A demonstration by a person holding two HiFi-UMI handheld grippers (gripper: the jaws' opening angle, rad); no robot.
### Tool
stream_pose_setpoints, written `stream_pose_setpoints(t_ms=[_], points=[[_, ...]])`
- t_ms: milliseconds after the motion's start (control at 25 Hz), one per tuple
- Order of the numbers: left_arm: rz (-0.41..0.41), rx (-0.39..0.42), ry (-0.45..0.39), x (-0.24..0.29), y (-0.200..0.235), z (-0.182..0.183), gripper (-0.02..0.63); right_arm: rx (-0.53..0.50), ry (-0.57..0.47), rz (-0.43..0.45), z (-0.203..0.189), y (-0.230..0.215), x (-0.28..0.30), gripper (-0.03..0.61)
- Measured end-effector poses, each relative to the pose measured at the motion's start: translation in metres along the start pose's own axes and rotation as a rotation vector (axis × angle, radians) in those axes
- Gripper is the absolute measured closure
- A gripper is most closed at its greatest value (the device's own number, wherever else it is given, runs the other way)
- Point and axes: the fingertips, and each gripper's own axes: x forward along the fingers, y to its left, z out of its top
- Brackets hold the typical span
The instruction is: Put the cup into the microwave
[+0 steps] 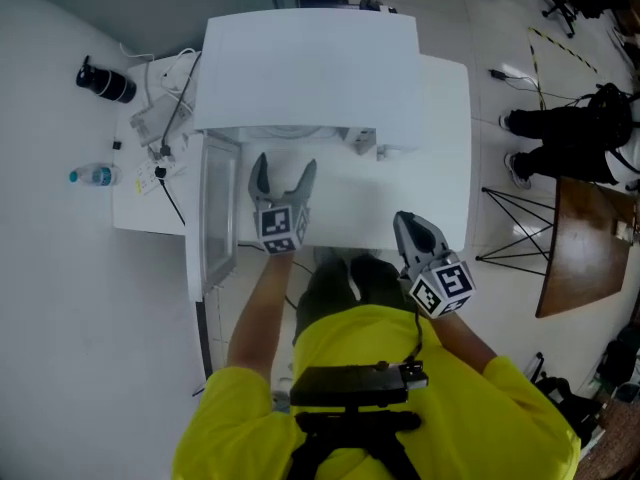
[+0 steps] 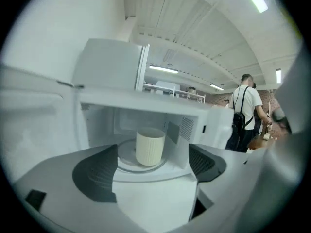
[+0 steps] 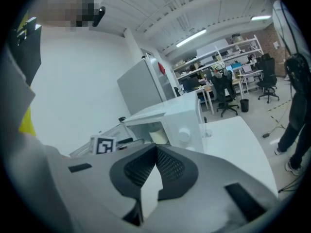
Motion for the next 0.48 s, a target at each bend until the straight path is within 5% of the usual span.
stream_pose_setpoints(t_ms=[160, 360, 480], points=[[0.008, -0.042, 0.006, -0.110, -0.013, 0.045, 0.300, -0.055, -0.084, 0.056, 0.051, 0.029, -0.008, 0.574], [0.067, -0.033, -0.070, -0.201, -0.010, 0.117, 0.553, -0.121, -0.198, 0.109, 0.107, 0.061, -0.027, 0.574], [0.107, -0.003, -0.108, -0.223, -0.007, 0.149, 0.558, -0.142, -0.263, 0.117, 0.128, 0.071, -0.046, 0.574]])
